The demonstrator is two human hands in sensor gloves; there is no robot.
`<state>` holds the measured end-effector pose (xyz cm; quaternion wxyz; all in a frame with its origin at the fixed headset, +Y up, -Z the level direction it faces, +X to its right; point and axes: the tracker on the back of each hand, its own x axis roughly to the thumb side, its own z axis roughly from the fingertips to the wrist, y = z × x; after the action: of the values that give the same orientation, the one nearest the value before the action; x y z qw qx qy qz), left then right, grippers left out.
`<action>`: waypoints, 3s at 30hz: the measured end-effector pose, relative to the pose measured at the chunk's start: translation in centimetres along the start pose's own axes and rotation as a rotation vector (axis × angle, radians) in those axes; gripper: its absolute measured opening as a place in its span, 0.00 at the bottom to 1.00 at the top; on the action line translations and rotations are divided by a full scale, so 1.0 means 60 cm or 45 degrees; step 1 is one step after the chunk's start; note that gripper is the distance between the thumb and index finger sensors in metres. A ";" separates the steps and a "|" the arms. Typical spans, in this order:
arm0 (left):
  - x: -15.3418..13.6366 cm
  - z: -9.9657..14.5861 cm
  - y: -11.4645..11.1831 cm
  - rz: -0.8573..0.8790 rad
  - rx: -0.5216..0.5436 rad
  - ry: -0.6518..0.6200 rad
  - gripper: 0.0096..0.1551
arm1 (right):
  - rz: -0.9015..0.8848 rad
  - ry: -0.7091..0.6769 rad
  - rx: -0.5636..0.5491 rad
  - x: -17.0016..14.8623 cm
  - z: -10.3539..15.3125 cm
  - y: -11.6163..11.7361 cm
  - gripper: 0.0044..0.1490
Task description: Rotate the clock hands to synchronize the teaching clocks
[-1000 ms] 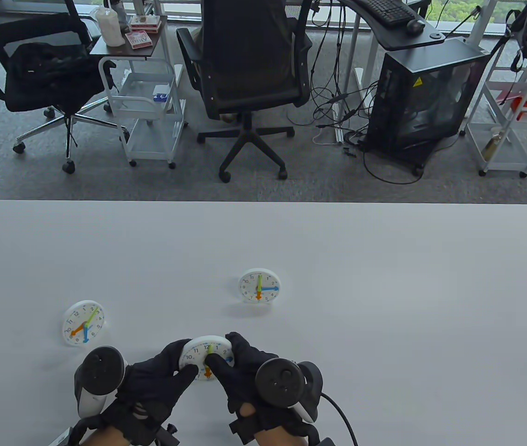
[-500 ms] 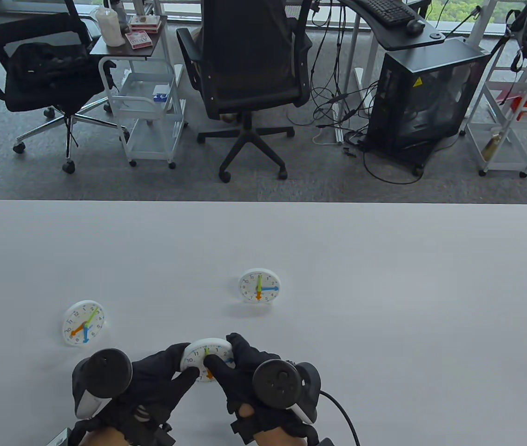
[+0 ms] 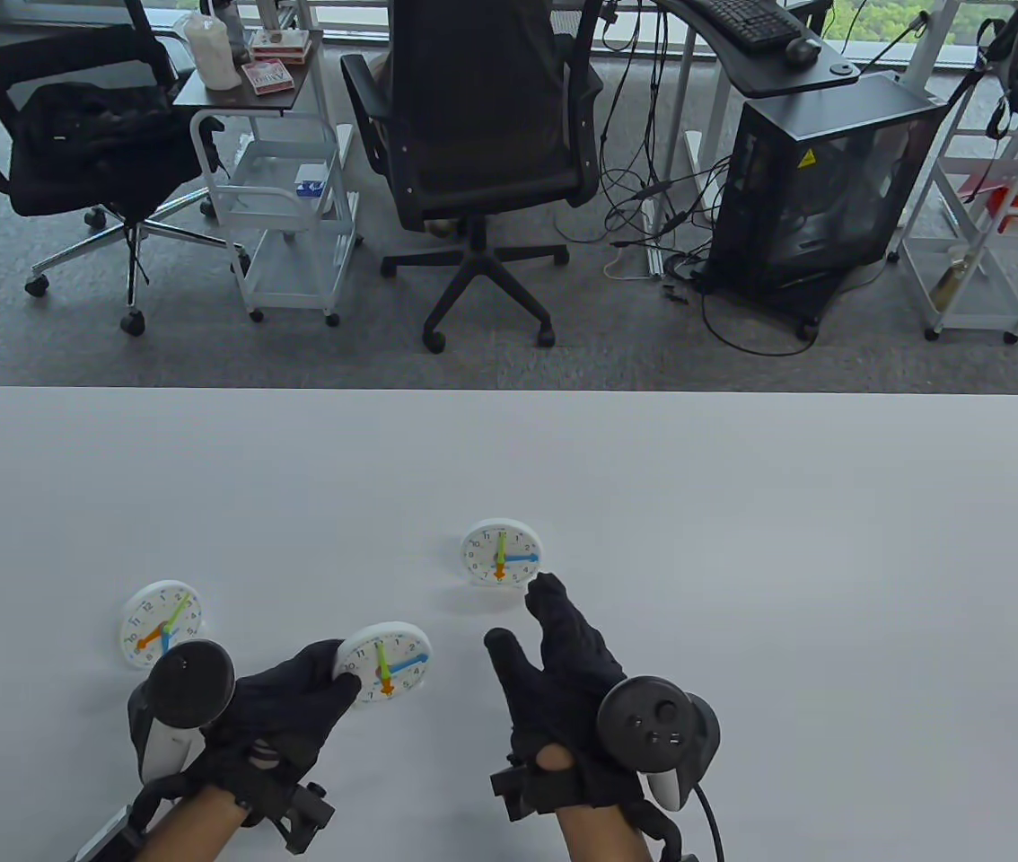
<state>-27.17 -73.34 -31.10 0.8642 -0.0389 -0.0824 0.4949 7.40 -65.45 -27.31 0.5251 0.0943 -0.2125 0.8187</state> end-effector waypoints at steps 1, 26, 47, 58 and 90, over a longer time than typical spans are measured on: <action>-0.012 -0.013 -0.002 -0.024 -0.003 0.050 0.26 | -0.029 0.024 -0.015 -0.006 -0.002 -0.004 0.51; -0.060 -0.236 -0.033 -0.074 -0.038 0.534 0.27 | -0.213 0.083 -0.022 -0.014 -0.013 -0.023 0.46; -0.048 -0.254 -0.035 -0.210 -0.018 0.532 0.35 | -0.193 0.078 -0.016 -0.015 -0.012 -0.026 0.45; -0.038 -0.210 -0.009 -0.126 -0.049 0.515 0.37 | -0.185 0.082 -0.003 -0.016 -0.013 -0.025 0.45; -0.038 0.041 0.285 0.043 0.847 0.273 0.39 | -0.096 0.068 0.119 -0.012 -0.005 0.007 0.45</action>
<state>-43.26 -66.66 -31.45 0.8249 0.1918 0.1755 0.5019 7.36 -66.07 -27.95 0.5560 0.1049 -0.1562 0.8096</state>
